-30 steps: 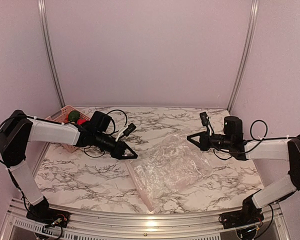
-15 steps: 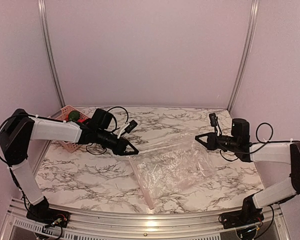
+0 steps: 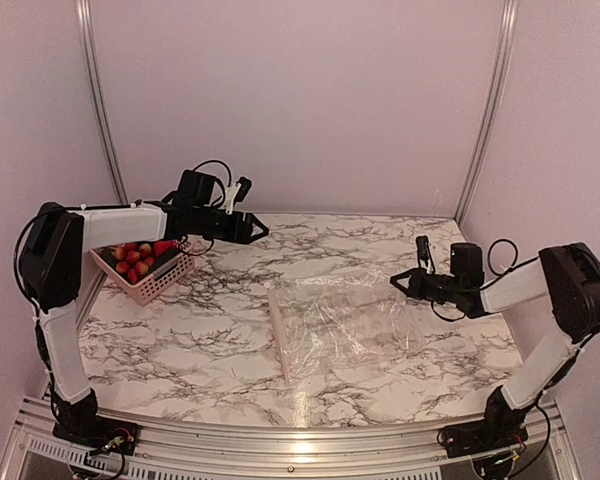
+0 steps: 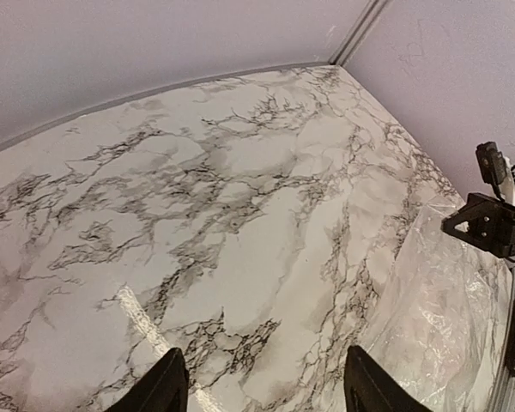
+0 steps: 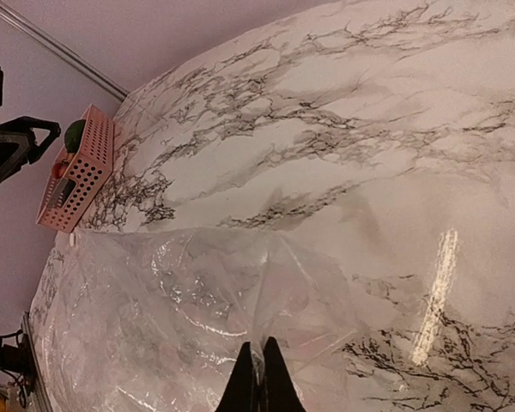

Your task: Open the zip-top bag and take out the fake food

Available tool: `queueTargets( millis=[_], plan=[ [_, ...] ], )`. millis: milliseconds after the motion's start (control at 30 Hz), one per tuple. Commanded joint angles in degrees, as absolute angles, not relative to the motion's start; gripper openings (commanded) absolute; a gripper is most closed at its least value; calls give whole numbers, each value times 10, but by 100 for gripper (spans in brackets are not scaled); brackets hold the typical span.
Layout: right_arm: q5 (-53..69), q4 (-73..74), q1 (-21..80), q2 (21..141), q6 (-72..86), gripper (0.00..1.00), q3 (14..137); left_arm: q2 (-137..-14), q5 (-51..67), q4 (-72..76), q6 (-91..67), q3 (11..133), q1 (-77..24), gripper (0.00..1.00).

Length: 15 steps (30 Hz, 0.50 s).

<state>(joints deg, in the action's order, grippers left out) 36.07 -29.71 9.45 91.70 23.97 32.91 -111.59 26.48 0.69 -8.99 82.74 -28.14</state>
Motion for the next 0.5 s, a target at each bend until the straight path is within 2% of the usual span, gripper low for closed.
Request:
queueTargets(
  millis=[0,200,233,300,367,433,467],
  plan=[
    [299,-313,89,948,258,0,392,-1082,194,21,-109,807,-271,69],
    [283,-268,70,984,241,0,452,-999,127,69,-112,688,-271,89],
    [284,-262,65,987,239,1,458,-988,119,72,-113,675,-270,96],
    [281,-254,57,989,234,6,460,-971,109,72,-115,660,-269,99],
    [278,-241,48,988,227,16,461,-956,106,68,-123,654,-265,99],
    [286,-231,35,980,223,31,460,-944,107,66,-133,649,-261,99],
    [291,-228,27,972,221,41,457,-938,102,65,-141,646,-258,99]
  ],
)
